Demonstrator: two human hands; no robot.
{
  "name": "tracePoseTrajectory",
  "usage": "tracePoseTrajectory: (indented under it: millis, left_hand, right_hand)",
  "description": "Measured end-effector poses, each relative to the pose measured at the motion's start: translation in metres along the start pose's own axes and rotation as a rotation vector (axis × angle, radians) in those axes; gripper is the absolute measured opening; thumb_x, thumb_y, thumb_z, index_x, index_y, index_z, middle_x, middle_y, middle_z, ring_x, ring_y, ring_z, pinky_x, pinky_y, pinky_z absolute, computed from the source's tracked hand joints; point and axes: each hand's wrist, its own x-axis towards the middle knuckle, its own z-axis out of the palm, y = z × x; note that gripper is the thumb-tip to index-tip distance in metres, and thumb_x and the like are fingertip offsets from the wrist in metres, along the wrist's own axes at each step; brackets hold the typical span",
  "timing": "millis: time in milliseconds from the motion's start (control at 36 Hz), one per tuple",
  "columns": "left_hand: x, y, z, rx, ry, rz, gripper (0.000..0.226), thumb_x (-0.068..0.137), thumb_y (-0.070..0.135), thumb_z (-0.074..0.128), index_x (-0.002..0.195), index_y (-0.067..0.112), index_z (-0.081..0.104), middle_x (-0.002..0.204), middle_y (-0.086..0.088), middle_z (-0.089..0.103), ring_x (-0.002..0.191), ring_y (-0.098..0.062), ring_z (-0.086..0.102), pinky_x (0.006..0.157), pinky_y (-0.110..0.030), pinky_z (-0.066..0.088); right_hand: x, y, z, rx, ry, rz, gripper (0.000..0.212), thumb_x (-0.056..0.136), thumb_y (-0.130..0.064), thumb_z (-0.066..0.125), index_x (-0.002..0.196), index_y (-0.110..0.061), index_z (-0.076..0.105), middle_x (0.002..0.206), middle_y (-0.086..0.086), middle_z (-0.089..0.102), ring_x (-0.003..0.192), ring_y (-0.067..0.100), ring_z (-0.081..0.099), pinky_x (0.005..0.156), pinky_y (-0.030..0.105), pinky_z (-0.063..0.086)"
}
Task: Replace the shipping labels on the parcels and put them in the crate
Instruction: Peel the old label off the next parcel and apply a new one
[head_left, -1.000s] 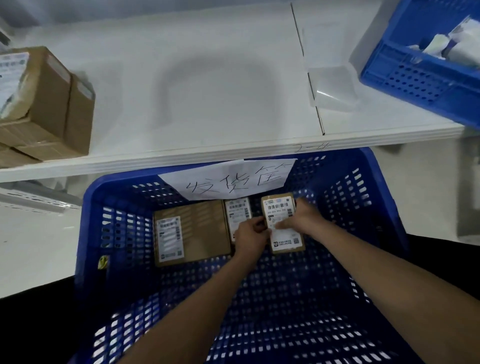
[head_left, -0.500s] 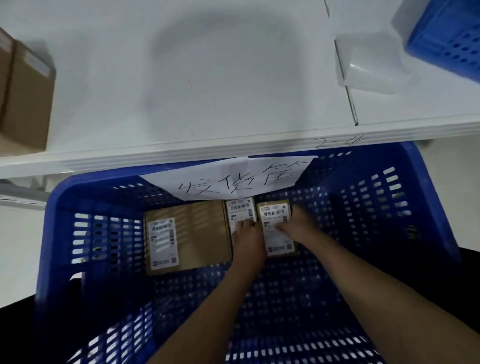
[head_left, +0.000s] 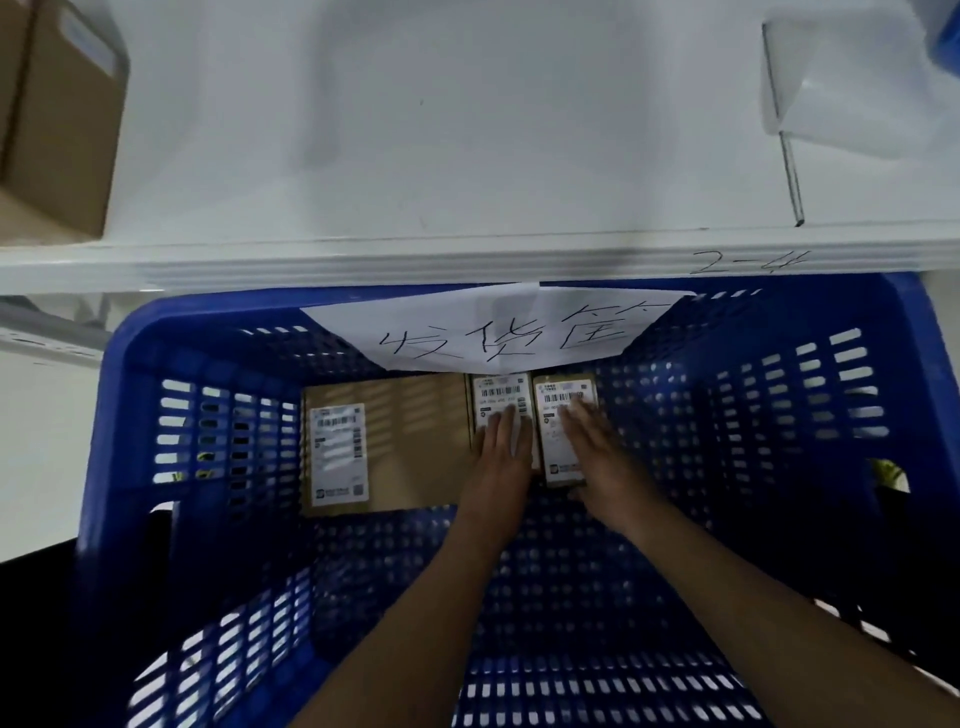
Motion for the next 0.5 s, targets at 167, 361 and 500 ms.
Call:
tracePoseTrajectory:
  millis: [167,361,500]
  left_hand:
    - [0.0,-0.002,0.001,0.03,-0.011,0.004,0.096,0.085,-0.013,0.065,0.161,0.002,0.008,0.168,-0.022,-0.002,0.157,-0.038,-0.001,0.125,-0.044,0.001]
    - [0.007,-0.004,-0.007,0.092,-0.115,-0.034,0.085,0.098,0.003,0.057,0.162,0.007,0.002,0.17,-0.016,-0.008,0.157,-0.031,-0.006,0.128,-0.04,0.001]
    - [0.001,0.002,-0.036,0.095,-0.193,-0.09,0.07,0.105,0.013,0.048,0.162,0.008,0.007,0.17,-0.014,-0.002,0.158,-0.029,-0.001,0.126,-0.044,0.01]
  right_hand:
    - [0.022,-0.011,0.003,-0.025,0.07,0.077,0.108,0.09,0.004,0.066,0.158,-0.019,-0.015,0.154,-0.005,-0.036,0.144,0.009,-0.028,0.115,0.02,-0.014]
    - [0.025,-0.036,0.0,-0.11,0.038,0.195,0.111,0.087,0.007,0.065,0.156,-0.015,-0.02,0.161,0.006,-0.033,0.151,0.025,-0.024,0.126,0.038,-0.001]
    - [0.017,-0.06,-0.019,-0.025,-0.002,0.232,0.095,0.094,-0.014,0.066,0.159,-0.015,-0.003,0.167,0.011,-0.015,0.154,0.028,-0.012,0.125,0.038,0.011]
